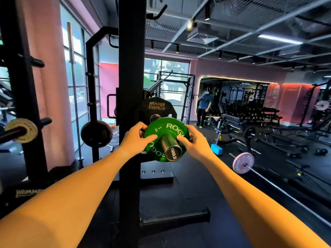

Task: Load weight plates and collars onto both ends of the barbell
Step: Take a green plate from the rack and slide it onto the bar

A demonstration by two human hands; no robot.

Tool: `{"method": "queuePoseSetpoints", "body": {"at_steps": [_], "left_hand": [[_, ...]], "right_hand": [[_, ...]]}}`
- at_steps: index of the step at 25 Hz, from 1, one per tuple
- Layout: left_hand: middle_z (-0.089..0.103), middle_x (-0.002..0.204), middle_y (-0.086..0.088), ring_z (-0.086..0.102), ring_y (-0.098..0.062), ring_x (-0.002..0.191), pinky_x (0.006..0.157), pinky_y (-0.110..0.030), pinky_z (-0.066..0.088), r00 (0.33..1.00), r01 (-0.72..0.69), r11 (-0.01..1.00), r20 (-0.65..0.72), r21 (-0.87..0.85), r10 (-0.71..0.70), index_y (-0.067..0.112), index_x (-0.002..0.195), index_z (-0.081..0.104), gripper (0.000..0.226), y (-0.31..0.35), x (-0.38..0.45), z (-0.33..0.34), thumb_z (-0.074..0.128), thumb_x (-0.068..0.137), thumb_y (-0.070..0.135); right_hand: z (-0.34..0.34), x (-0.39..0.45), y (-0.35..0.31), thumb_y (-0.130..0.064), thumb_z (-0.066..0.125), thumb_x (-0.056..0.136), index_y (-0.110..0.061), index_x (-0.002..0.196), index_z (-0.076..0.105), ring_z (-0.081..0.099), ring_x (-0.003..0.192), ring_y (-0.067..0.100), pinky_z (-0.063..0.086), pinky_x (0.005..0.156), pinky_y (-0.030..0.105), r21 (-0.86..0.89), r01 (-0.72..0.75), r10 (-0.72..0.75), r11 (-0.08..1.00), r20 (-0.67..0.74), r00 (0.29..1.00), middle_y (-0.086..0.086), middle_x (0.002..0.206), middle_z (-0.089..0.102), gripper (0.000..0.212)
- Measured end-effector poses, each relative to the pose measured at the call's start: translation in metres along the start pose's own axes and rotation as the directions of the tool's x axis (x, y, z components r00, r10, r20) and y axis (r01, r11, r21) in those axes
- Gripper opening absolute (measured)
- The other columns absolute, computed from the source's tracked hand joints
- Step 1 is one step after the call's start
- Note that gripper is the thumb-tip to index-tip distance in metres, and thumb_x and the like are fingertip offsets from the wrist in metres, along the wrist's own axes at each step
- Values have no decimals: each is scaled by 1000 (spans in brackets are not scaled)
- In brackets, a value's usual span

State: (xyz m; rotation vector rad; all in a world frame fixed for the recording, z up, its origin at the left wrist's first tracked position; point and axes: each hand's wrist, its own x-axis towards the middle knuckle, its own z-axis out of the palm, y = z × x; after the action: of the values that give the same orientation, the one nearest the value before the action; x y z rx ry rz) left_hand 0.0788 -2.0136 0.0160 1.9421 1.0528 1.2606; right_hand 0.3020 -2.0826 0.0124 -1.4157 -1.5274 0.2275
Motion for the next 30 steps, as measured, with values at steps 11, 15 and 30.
{"method": "queuePoseSetpoints", "body": {"at_steps": [11, 15, 30], "left_hand": [[71, 90, -10, 73, -28, 87, 79, -55, 61, 997, 70, 997, -38, -37, -71, 23, 96, 62, 26, -63, 120, 12, 83, 81, 28], [71, 91, -10, 73, -28, 86, 78, -54, 62, 995, 87, 996, -44, -25, -88, 22, 100, 62, 30, -82, 158, 14, 83, 81, 30], [37, 153, -17, 38, -34, 141, 114, -45, 35, 972, 133, 964, -219, 230, -81, 37, 154, 28, 102, -112, 237, 23, 88, 71, 42]], "right_hand": [[49, 117, 49, -29, 68, 95, -19, 140, 51, 61, 93, 12, 44, 61, 4, -31, -9, 9, 999, -16, 1000, -1, 112, 62, 49], [65, 152, 66, -29, 69, 95, -21, 142, 50, 61, 105, 17, 45, 82, 18, 0, -37, 37, 999, -17, 999, -1, 115, 63, 51], [86, 247, 111, -38, 88, 74, -27, 157, 28, 47, 134, 25, 39, 108, 37, -109, 57, -66, 992, -75, 995, 9, 147, 48, 103]]}}
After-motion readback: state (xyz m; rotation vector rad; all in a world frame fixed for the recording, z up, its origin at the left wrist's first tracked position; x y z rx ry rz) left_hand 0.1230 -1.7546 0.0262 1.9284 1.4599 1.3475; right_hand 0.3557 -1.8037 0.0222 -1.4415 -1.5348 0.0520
